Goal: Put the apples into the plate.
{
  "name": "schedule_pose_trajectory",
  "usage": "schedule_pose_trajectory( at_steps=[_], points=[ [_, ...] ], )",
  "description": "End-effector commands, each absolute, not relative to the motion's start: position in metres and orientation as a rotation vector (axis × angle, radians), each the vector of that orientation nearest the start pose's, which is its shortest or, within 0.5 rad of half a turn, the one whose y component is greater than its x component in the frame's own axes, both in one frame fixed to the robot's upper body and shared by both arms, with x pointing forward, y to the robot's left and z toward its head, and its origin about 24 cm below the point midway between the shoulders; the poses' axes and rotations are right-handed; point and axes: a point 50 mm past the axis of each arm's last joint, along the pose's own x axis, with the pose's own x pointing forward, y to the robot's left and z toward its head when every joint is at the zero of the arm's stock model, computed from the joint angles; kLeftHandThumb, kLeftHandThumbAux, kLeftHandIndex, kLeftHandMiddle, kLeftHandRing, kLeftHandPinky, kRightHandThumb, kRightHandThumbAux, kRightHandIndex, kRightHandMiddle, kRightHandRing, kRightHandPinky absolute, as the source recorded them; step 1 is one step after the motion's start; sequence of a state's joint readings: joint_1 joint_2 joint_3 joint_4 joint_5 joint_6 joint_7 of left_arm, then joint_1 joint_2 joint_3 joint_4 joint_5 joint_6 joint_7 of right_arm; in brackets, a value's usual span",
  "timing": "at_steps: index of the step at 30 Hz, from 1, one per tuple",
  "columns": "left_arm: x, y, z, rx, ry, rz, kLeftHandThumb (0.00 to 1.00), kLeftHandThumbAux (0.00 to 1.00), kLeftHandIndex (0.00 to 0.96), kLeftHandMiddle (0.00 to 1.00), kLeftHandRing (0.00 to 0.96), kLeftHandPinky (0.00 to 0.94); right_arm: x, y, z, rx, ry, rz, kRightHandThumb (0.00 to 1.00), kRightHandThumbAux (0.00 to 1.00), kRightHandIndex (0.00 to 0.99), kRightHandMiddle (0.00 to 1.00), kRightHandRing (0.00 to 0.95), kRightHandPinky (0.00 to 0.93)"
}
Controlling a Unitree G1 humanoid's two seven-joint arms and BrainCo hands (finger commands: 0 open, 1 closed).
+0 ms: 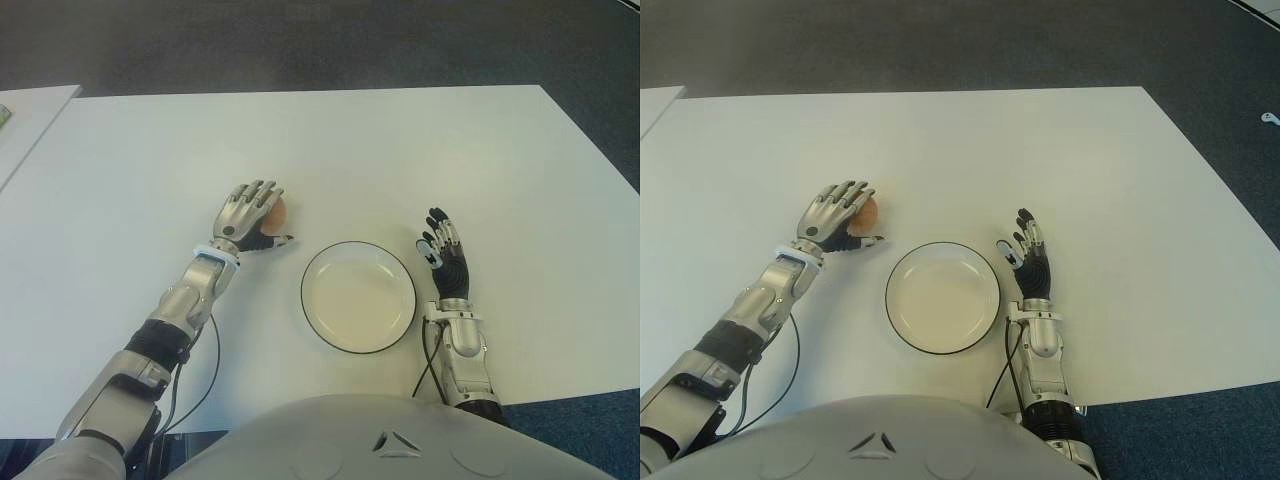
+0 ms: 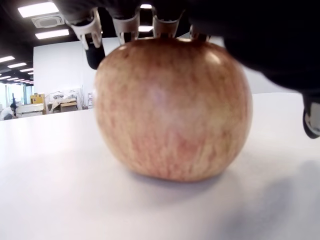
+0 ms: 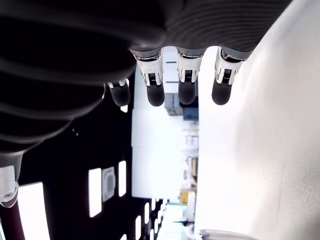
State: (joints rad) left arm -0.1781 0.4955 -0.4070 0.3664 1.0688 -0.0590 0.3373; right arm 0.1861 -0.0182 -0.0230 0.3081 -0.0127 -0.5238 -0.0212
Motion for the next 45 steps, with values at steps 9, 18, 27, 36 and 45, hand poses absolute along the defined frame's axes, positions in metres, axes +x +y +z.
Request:
schedule_pose_trajectory(
  at_steps=[9, 18, 27, 36, 45],
  points=[
    [0.272, 0.179, 0.001, 1.594, -0.223, -0.227, 0.258, 0.287, 0.0, 0.0, 0.0, 0.0, 0.157, -0.171, -0.064, -0.035, 0.231, -0.109, 0.069, 0.454, 0.0, 0.0, 0.0, 0.0],
    [0.281, 0.179, -0.003, 1.609, -0.222, -0.212, 0.275, 0.268, 0.0, 0.0, 0.0, 0.0, 0.157, -0.171, -0.065, -0.031, 0.234, -0.11, 0.064, 0.454, 0.0, 0.0, 0.0, 0.0],
    [0.29, 0.178, -0.009, 1.62, -0.202, -0.233, 0.3, 0.28, 0.0, 0.0, 0.0, 0.0, 0.156, -0.171, -0.065, -0.026, 0.237, -0.113, 0.066, 0.455, 0.0, 0.0, 0.0, 0.0],
    [0.298, 0.178, -0.017, 1.608, -0.165, -0.265, 0.318, 0.308, 0.016, 0.0, 0.0, 0.019, 0.154, -0.172, -0.065, -0.021, 0.239, -0.111, 0.07, 0.469, 0.0, 0.0, 0.0, 0.0],
    [0.291, 0.17, -0.032, 1.515, -0.167, -0.266, 0.586, 0.505, 0.374, 0.431, 0.408, 0.392, 0.151, -0.174, -0.064, -0.021, 0.232, -0.108, 0.066, 0.478, 0.0, 0.0, 0.0, 0.0]
  ],
)
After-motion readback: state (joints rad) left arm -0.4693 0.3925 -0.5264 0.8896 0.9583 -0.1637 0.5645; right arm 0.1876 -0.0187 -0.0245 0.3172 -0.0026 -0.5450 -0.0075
